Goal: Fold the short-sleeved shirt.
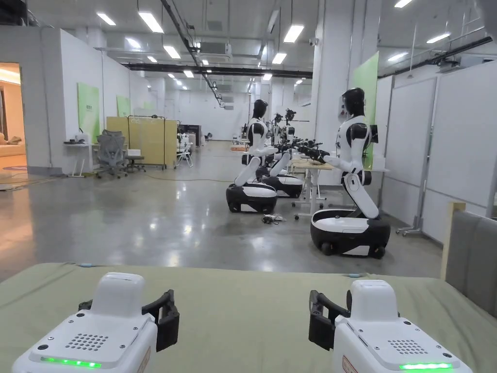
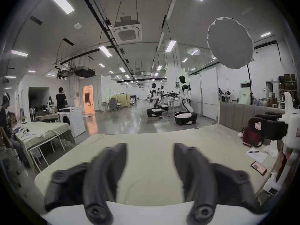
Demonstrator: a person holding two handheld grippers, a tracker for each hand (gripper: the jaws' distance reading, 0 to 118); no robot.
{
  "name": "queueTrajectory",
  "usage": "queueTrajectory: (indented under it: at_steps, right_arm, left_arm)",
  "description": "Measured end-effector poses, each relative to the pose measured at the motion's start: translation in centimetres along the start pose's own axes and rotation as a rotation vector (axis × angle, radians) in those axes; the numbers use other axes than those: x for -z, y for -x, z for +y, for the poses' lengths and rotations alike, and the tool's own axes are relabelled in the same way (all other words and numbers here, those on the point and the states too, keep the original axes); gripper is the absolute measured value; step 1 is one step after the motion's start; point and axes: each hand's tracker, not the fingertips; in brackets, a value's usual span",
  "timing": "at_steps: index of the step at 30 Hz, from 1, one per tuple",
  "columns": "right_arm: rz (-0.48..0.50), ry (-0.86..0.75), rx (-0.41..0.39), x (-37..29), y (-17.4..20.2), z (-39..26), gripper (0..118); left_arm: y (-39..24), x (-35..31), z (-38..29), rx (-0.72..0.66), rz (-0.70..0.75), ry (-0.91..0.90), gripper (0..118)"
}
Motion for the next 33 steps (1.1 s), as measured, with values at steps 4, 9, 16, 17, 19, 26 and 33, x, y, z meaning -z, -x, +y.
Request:
queueTrajectory:
  at_steps: [4,9,16,17,19,26,33]
  right_arm:
    - [-0.004,-0.011,-0.009,-0.2,0.2,0.2,68]
    - [0.044,-0.028,0.058,-0.4,0.1,0.5,68]
    - [-0.031,0.028,0.084,-0.4,0.8,1.3,69]
    - [-0.045,0.025,0.084,-0.5,0.9,1.3,69]
    - [-0.073,0.049,0.106,-0.1,0.9,1.3,69]
    - [-0.090,0.108,0.123,0.2,1.0,1.9,69]
    - [-0.076,0.104,0.125,0.0,0.8,1.9,69]
  left_arm:
    - [-0.1,0.3,-0.2,-0.004,-0.008,0.000,104]
    - [-0.4,0.0,0.1,-0.006,-0.004,-0.028,118]
    - [-0.4,-0.2,0.5,-0.037,-0.018,-0.042,118]
    - [-0.4,-0.4,0.5,-0.034,-0.018,-0.041,118]
    - [-0.5,-0.3,0.4,-0.033,-0.019,-0.037,118]
    - [-0.5,-0.3,0.0,-0.044,-0.029,-0.029,118]
    - [-0.7,-0.4,0.0,-0.041,-0.034,-0.028,118]
